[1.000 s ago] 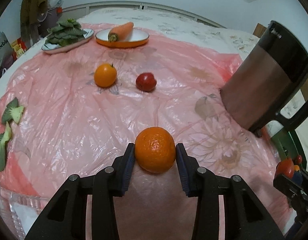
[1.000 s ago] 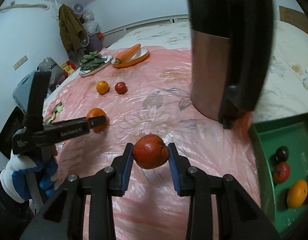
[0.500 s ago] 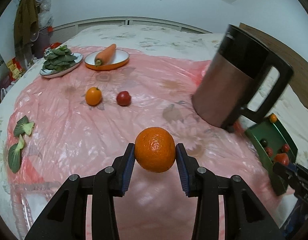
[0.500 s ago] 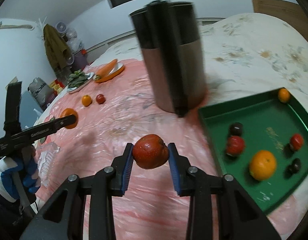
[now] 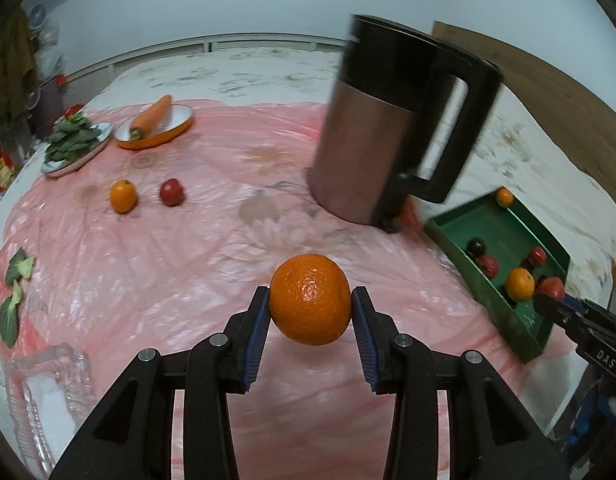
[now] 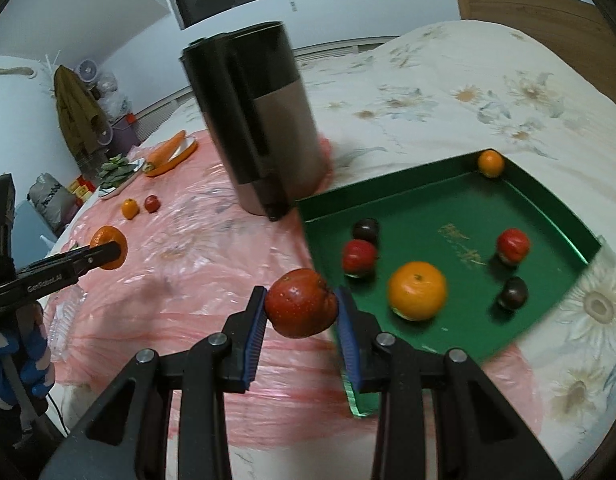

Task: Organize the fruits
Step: 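Carry the red apple and orange over the green tray with both tools, then open both tools to drop the apple and orange into the green tray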

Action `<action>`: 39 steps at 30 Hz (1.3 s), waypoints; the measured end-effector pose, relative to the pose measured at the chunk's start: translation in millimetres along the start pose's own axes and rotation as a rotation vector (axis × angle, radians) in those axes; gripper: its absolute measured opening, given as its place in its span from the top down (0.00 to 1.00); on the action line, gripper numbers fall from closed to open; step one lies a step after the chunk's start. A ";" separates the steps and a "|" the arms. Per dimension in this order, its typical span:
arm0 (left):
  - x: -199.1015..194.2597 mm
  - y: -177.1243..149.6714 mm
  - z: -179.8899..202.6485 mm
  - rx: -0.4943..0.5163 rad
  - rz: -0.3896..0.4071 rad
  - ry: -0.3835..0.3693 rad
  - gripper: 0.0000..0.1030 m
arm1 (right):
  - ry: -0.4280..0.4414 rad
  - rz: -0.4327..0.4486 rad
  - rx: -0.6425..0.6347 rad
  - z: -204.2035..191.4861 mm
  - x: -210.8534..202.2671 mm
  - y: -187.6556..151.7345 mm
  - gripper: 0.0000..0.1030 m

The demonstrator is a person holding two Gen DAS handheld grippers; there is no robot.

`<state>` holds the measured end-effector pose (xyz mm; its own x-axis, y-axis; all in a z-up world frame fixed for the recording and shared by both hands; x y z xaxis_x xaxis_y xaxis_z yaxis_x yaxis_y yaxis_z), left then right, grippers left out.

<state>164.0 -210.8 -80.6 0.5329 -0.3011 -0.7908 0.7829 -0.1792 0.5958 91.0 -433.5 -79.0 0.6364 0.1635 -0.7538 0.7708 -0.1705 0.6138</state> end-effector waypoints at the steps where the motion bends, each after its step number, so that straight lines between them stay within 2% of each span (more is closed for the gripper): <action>1: 0.5 -0.1 6.7 0.009 -0.002 -0.008 0.66 | -0.008 0.004 0.004 5.3 -1.4 -0.1 0.73; 13: 14.6 -7.9 125.2 0.202 -0.050 -0.159 0.66 | -0.129 0.053 0.109 93.8 -24.6 -2.5 0.73; 22: 26.7 -16.5 208.2 0.361 -0.074 -0.218 0.66 | -0.202 0.052 0.135 143.2 -22.6 5.8 0.73; 26: 39.0 -15.9 229.6 0.394 -0.087 -0.225 0.66 | -0.230 0.042 0.118 152.5 -14.6 14.0 0.73; 35: 68.9 -25.0 246.2 0.442 -0.128 -0.199 0.65 | -0.287 -0.012 0.103 171.0 15.4 15.1 0.73; 39: 69.2 -27.5 248.0 0.471 -0.106 -0.186 0.65 | -0.286 -0.010 0.127 178.1 21.2 9.3 0.73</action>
<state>99.7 -459.0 -116.9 0.3589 -0.4120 -0.8375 0.5771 -0.6073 0.5460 106.7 -604.7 -131.1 0.5812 -0.1115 -0.8061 0.7559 -0.2929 0.5855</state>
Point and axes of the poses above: each gripper's, at about its wrist camera, not at the fingertips, and x roughly the way its jaws point, z to its right, y to its top, the point moved 7 cm from there along x, roughly the way its jaws point, and after that the axes turned 4 degrees about -z, right-handed, at the moved point
